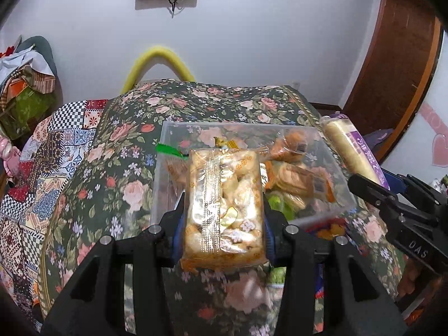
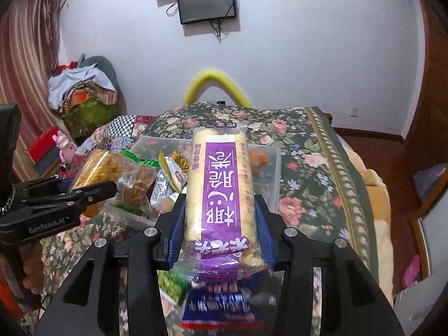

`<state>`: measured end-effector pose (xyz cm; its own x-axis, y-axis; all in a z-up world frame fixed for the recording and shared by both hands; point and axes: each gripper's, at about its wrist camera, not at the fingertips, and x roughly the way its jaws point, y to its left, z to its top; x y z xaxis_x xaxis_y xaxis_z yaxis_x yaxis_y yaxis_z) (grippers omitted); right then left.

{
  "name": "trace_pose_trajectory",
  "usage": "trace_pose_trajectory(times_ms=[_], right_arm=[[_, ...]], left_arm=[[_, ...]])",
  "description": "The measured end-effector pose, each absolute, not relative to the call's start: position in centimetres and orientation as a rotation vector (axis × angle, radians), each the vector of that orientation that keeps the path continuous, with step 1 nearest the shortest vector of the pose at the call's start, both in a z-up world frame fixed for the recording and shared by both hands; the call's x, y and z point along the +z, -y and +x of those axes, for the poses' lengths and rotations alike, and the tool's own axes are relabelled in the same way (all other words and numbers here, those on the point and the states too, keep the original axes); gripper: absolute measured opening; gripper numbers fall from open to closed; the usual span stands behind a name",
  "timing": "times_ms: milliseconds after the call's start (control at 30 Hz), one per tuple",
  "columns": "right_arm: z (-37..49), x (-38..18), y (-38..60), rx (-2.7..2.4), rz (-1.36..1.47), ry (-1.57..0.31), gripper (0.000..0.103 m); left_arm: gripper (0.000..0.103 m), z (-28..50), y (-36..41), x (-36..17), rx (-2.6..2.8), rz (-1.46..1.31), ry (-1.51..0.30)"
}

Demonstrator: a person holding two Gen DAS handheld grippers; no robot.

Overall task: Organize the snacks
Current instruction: 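Lower the peanut bar and purple biscuit roll into the clear box and release both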

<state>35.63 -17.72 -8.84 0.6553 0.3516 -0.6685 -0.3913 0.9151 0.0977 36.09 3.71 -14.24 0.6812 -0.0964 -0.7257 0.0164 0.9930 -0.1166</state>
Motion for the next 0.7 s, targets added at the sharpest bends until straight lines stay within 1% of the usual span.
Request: trace_pose_trajectory(times_ms=[400,700], right_arm=[[38.4,-9.8,14.4,0.442,-0.127,-0.774,0.042],[40.0,-11.1,13.7,0.457,-0.146,-0.826,0.042]], left_arm=[[0.044,40.2,-3.1,-16.1,-0.033,-0.083,-0.845],[0.044,41.1,-3.4,-16.6,-0.037,-0.097,-0.841]])
